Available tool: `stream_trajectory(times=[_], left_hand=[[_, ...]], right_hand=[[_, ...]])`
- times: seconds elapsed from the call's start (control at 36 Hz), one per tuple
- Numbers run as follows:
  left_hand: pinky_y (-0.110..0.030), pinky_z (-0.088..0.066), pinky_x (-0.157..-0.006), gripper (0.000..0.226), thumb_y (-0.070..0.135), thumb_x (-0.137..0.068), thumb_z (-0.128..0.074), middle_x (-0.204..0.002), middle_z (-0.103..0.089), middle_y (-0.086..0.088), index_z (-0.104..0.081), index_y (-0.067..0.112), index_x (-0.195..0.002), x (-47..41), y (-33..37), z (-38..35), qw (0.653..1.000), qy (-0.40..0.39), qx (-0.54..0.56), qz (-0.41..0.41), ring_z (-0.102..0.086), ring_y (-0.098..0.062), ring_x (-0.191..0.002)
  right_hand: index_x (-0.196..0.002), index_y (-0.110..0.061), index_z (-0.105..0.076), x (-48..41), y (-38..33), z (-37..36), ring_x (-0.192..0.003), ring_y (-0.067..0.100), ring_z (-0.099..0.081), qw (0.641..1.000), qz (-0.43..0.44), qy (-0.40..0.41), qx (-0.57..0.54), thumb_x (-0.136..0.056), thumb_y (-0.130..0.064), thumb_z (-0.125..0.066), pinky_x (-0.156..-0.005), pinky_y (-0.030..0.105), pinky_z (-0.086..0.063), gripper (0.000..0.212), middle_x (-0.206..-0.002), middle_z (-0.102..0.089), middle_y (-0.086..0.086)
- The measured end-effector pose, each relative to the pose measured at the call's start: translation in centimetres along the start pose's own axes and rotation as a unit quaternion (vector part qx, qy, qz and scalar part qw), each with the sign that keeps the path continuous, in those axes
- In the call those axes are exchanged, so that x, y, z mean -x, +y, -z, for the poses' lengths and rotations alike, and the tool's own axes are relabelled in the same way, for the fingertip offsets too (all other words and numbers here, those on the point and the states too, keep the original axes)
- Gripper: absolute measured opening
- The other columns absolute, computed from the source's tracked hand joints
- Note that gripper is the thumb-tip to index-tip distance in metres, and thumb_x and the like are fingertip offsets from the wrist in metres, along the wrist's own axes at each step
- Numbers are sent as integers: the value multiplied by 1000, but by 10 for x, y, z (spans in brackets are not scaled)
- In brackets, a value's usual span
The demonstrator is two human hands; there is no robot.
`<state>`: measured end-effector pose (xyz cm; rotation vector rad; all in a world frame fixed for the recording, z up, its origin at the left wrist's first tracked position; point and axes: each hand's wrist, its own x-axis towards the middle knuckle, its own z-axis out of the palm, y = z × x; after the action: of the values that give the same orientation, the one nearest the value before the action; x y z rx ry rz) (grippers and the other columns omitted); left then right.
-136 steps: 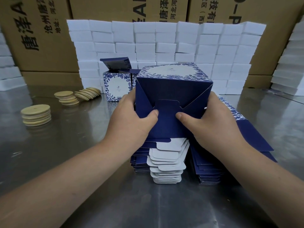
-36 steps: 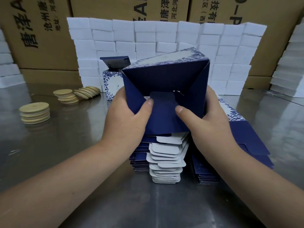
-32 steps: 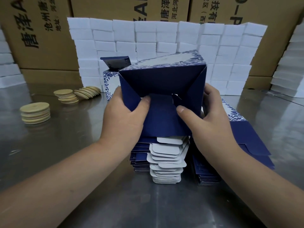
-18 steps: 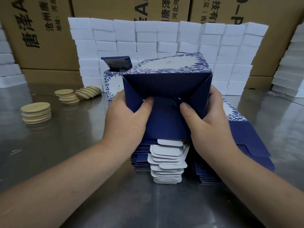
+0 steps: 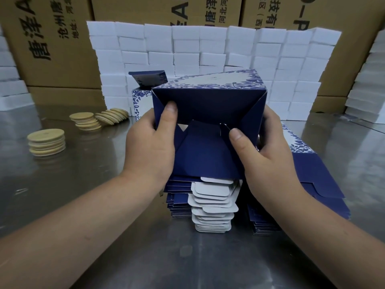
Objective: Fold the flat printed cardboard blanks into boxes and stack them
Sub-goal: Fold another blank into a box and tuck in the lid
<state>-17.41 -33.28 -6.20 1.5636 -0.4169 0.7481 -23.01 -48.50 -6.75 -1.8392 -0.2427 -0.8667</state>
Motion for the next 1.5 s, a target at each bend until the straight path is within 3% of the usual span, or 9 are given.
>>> stream_trajectory(times=[0.14,0.25,0.33,0.39,0.47,0.75,1.11,1.42,1.5], left_hand=[[-19,-26,-48,45,47,-92,-34,-46,-36,12,-34,19,-57,1,5,2,1000,-12,28,0,-31,-4,-47],[-42,-41,-81,76,62,-82,-26,-94,-57,-25,-54,-7,-94,4,6,1,996,-61,68,-2,-52,-25,-82],[-7,-35,-84,33,47,-91,-29,-90,-62,30,-56,27,-91,8,6,-3,994,-86,54,-45,-49,17,-88],[-6,-33,-92,20,46,-90,-32,-101,-58,36,-49,39,-98,7,4,-2,990,-121,61,-41,-48,19,-102],[-35,-42,-99,38,53,-79,-39,-118,-57,4,-45,32,-111,6,2,-1,984,-148,85,-42,-53,-10,-113],[-2,-38,-83,29,23,-91,-39,-109,-54,30,-40,36,-116,11,6,-4,975,-181,110,-75,-50,17,-104],[-26,-32,-107,56,40,-91,-33,-136,-46,11,-33,14,-140,10,0,-4,975,-181,23,-126,-40,-2,-128],[-35,-20,-116,83,62,-76,-32,-146,-40,4,-33,13,-143,11,1,-2,982,-138,124,43,-31,-5,-136],[-36,-27,-114,63,55,-80,-33,-139,-49,4,-49,21,-131,10,5,-2,968,-108,203,103,-41,-8,-131]], right_hand=[[-135,-34,-38,0,2,0,-118,-9,-45,1000,13,5,-7,-72,-61,-45,-95,14,-41,68,-131,-49,-21],[-122,-35,-41,-1,1,1,-106,-17,-48,998,19,27,-49,-78,-55,-45,-82,2,-38,49,-118,-52,-24],[-112,-38,-42,-1,0,2,-95,-22,-52,995,13,49,-81,-83,-39,-52,-71,-1,-39,31,-108,-55,-28],[-107,-43,-44,-3,1,3,-94,-20,-54,996,2,47,-76,-78,-35,-58,-69,0,-41,33,-101,-59,-33],[-106,-50,-43,-4,4,3,-97,-17,-55,998,-6,37,-48,-74,-30,-68,-70,1,-43,46,-105,-59,-34],[-106,-49,-49,-5,3,3,-98,-13,-56,998,-17,57,-32,-77,-35,-57,-75,4,-44,33,-106,-62,-30],[-106,-41,-54,-6,6,6,-94,-10,-59,996,-24,80,-43,-76,-30,-58,-72,10,-48,33,-101,-64,-26],[-134,-31,-44,-4,1,8,-113,-1,-56,992,27,-36,-114,-72,-36,-56,-87,19,-49,64,-122,-60,-21],[-148,-20,-27,-5,0,8,-130,6,-43,993,39,-68,-91,-73,-39,-52,-105,35,-42,82,-144,-45,-10]])
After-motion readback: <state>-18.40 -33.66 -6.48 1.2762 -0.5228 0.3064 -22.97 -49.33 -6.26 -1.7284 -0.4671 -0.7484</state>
